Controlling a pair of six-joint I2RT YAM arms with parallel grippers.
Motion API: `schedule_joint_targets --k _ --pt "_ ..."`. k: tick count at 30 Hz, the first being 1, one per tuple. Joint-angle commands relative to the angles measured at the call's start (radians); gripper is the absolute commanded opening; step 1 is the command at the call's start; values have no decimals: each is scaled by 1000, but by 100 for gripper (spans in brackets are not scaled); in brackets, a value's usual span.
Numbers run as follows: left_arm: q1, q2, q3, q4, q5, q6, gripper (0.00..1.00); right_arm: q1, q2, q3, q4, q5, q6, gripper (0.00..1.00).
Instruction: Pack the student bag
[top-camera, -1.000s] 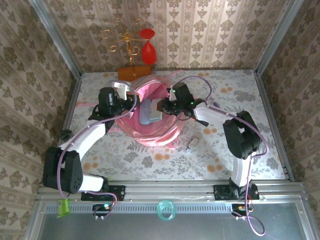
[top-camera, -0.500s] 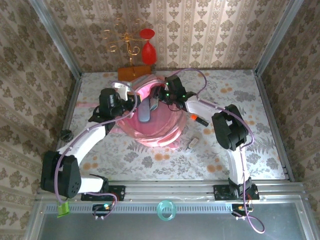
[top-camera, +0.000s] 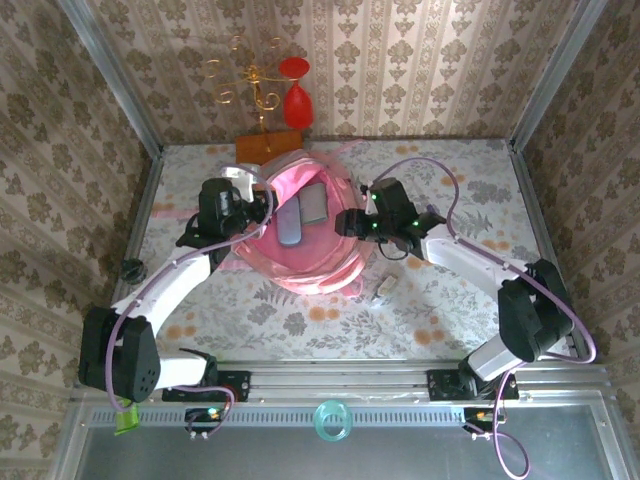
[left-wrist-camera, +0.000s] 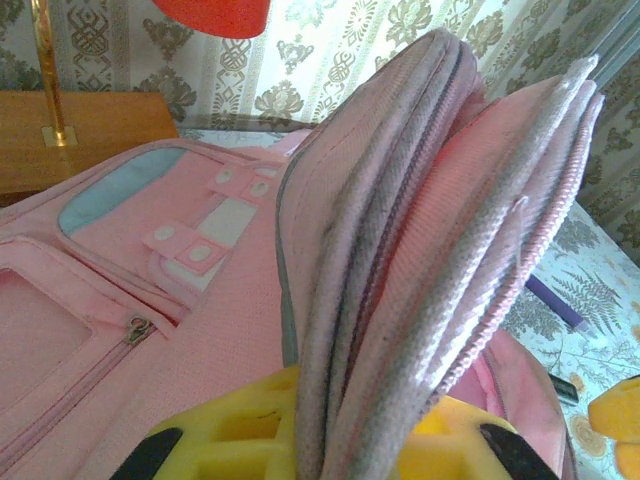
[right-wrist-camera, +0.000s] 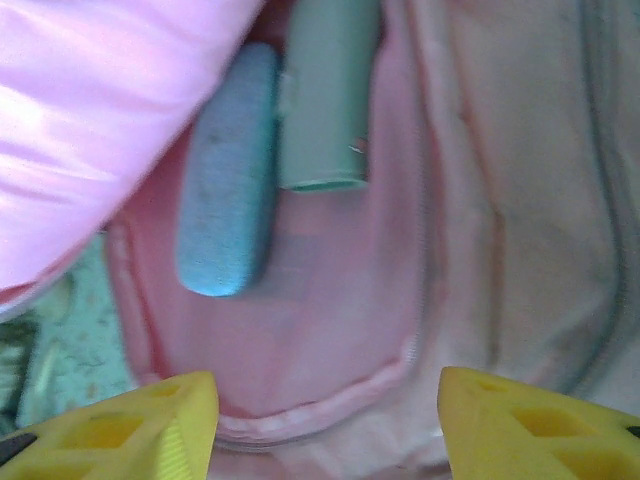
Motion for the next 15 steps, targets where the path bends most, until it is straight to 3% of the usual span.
schedule_joint_targets --k 1,5,12,15 --pt "10 -59 -4 61 -57 -19 0 -15 106 -18 52 62 -1 54" --pt "11 -147 -52 -11 -83 12 0 -38 281 137 154 -6 6 42" --pt "-55 -164 -100 -24 -68 1 0 -86 484 402 97 -92 -46 40" --pt "-59 -117 -71 -30 -94 17 0 -106 479 417 78 -152 -50 39"
